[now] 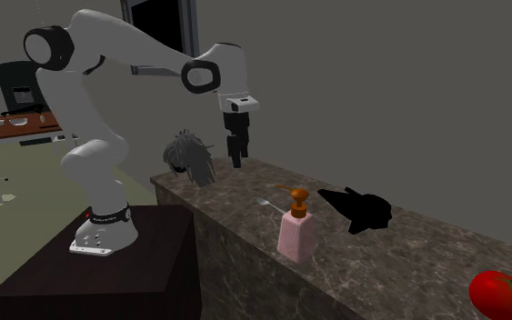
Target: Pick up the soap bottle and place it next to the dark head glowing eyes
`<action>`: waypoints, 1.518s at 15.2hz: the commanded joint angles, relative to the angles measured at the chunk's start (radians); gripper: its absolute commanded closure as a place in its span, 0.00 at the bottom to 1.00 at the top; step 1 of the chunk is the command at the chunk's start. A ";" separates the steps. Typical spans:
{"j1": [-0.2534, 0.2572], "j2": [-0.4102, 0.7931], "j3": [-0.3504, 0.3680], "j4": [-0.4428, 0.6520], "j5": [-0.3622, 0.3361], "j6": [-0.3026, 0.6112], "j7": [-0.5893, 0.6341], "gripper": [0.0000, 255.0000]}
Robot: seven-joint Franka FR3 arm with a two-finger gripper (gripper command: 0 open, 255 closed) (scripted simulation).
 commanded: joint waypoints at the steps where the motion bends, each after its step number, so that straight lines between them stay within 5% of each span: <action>1: -0.010 0.066 -0.014 0.037 0.005 0.046 -0.003 0.00; 13: -0.062 0.461 -0.070 0.369 0.085 0.197 -0.019 0.00; 23: -0.063 0.521 -0.066 0.347 0.098 0.279 -0.027 0.00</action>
